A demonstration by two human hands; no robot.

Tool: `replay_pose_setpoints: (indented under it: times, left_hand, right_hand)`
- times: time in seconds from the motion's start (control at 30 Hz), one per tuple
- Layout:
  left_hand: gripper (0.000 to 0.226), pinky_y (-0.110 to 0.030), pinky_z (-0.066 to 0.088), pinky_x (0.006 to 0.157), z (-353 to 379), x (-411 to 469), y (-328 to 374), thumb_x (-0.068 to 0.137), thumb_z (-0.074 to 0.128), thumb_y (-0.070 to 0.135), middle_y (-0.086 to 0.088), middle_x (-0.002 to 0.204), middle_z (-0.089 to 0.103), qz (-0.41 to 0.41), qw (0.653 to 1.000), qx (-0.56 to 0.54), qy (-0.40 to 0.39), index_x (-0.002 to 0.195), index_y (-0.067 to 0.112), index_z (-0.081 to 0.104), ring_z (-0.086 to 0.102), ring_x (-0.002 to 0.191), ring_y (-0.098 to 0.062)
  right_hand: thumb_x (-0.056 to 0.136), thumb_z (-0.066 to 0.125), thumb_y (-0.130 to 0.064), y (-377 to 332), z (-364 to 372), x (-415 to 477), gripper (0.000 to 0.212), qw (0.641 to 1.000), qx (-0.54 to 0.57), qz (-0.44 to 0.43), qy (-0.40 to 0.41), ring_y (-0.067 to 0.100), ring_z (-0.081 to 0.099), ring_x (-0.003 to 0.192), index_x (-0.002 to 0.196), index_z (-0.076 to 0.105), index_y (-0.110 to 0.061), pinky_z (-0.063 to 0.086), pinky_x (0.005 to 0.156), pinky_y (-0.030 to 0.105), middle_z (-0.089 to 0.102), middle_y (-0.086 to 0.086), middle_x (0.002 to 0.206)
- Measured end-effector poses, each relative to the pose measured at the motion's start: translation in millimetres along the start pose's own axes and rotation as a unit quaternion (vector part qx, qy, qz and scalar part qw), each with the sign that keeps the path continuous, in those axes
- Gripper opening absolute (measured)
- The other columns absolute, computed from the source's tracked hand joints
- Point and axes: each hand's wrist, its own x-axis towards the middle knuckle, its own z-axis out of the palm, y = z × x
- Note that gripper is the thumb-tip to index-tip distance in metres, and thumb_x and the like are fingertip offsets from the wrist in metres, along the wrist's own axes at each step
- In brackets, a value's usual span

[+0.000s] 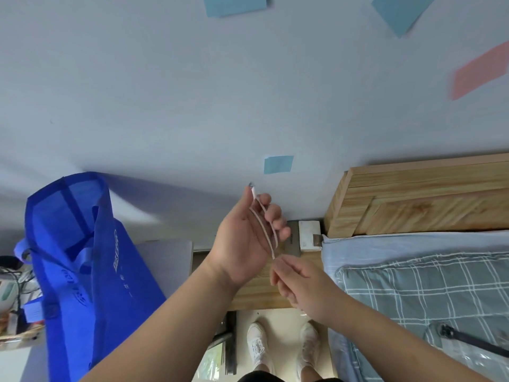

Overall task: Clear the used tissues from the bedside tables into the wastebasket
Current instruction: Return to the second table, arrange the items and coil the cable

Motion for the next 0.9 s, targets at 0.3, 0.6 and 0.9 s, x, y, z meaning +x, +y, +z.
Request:
replay_pose_setpoints:
  times: [0.3,0.6,0.9]
  left_hand:
    - [0.047,-0.021,0.029,0.046,-11.5,-21.0,-9.7,0.108,0.044,0.050,0.008,0.054,0.040,-0.233,0.736,0.610,-0.180,0.070,0.025,0.053,0.033,0.046,-0.009]
    - [0.069,-0.024,0.033,0.054,-37.3,4.0,-23.3,0.098,0.019,0.079,0.009,0.063,0.047,-0.101,0.845,0.522,0.052,0.075,0.028,0.060,0.039,0.052,-0.007]
    - [0.033,-0.024,0.037,0.046,-22.0,14.2,-5.9,0.105,0.051,0.041,0.005,0.060,0.040,0.000,0.998,0.016,0.056,0.082,0.020,0.056,0.036,0.049,-0.012]
  right_hand:
    - [0.077,0.062,-0.072,-31.7,-68.4,17.3,0.047,0.940,-0.297,0.142,-0.086,0.012,0.044,0.053,0.061,0.061,-0.027,0.040,0.057,0.030,0.046,-0.012,0.053]
    - [0.096,0.057,-0.047,-38.3,-44.7,13.3,0.030,0.985,-0.132,0.114,-0.013,0.009,0.039,0.046,0.074,0.067,-0.029,0.033,0.050,0.024,0.051,-0.011,0.055]
    - [0.097,0.052,-0.061,-12.6,-22.9,14.2,0.047,0.994,-0.100,0.049,0.000,0.016,0.044,0.050,0.068,0.068,-0.028,0.037,0.052,0.026,0.055,-0.006,0.053]
